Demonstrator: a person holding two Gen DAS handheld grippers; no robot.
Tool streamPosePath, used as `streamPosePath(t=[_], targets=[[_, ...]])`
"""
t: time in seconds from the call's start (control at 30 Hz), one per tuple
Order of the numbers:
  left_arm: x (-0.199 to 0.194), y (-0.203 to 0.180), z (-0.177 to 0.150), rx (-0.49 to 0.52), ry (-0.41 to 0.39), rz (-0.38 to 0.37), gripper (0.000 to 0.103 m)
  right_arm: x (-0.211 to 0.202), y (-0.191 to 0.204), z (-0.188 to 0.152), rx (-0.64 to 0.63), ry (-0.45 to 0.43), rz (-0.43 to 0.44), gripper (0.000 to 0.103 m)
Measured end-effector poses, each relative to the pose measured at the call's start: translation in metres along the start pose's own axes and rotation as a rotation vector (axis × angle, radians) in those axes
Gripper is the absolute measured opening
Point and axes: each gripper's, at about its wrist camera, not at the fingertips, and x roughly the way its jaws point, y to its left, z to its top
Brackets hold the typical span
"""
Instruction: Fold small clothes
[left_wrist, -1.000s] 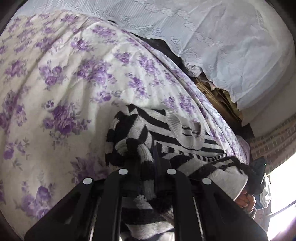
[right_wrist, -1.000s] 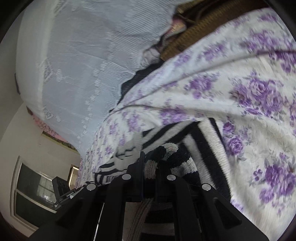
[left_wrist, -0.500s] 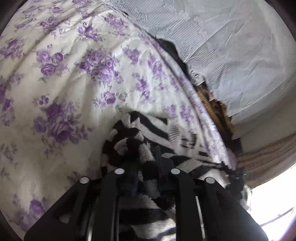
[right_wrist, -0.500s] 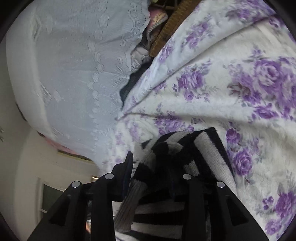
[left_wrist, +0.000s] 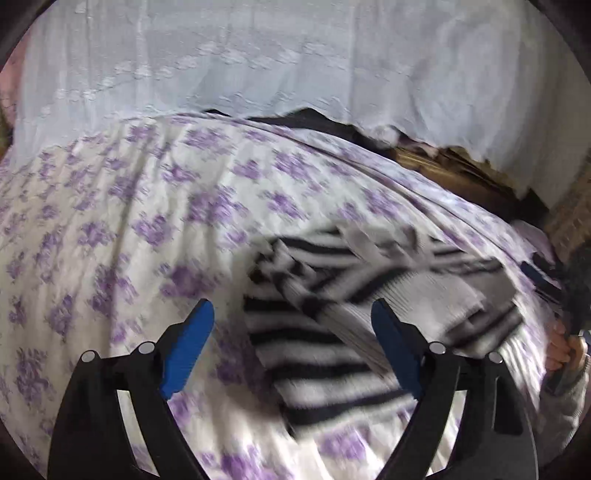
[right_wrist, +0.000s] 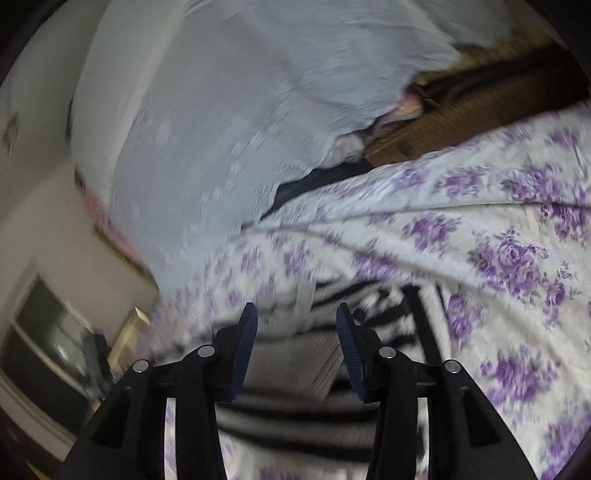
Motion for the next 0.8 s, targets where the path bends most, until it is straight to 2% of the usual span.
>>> streamPosePath(t=[0.1, 0.17, 0.27, 0.33, 0.43, 0.47, 0.53, 0.57, 0.63, 0.67, 0.73, 0.77, 0.8], targets=[[-0.017, -0.009, -0.018, 0.083, -0.019, -0.018, 0.084, -0.002, 0.026, -0.023, -0.113, 0.058, -0.021, 0.03], [-0.03, -0.018, -0.035, 0.16, -0.039, -0.038, 0.084, -0.003, 0.042, -0.039, -0.176, 0.099, -0.016, 0.03], [-0.034, -0.034, -0.052, 0.22, -0.029, -0.083, 0.085, 0.005, 0.057, -0.06, -0.226, 0.172, -0.007, 0.03], [-0.022, -0.044, -0.052, 0.233, 0.006, -0.06, 0.085, 0.018, 0.062, -0.068, -0.235, 0.216, -0.025, 0.031], [0.006, -0.057, -0.039, 0.217, 0.069, -0.028, 0.085, 0.046, 0.076, -0.076, -0.298, 0.277, -0.105, 0.031], [0.015, -0.06, -0.033, 0.212, 0.086, -0.018, 0.085, 0.057, 0.081, -0.077, -0.32, 0.309, -0.135, 0.034], [0.047, -0.067, -0.011, 0.21, 0.135, 0.07, 0.085, 0.087, 0.086, -0.067, -0.339, 0.355, -0.168, 0.038], [0.059, -0.067, -0.001, 0.199, 0.146, 0.109, 0.085, 0.107, 0.081, -0.047, -0.307, 0.346, -0.19, 0.038], [0.086, -0.05, 0.032, 0.057, 0.131, 0.233, 0.085, 0.122, 0.066, -0.015, -0.212, 0.243, -0.243, 0.036], [0.093, -0.033, 0.044, -0.055, 0.121, 0.228, 0.084, 0.124, 0.053, 0.004, -0.125, 0.159, -0.258, 0.037], [0.099, -0.01, 0.05, -0.211, 0.122, 0.153, 0.084, 0.119, 0.037, 0.016, -0.03, 0.082, -0.258, 0.04], [0.099, -0.004, 0.047, -0.252, 0.117, 0.126, 0.084, 0.115, 0.033, 0.013, -0.013, 0.068, -0.229, 0.04], [0.095, -0.007, 0.044, -0.228, 0.101, 0.123, 0.084, 0.112, 0.029, 0.008, -0.014, 0.065, -0.212, 0.04]])
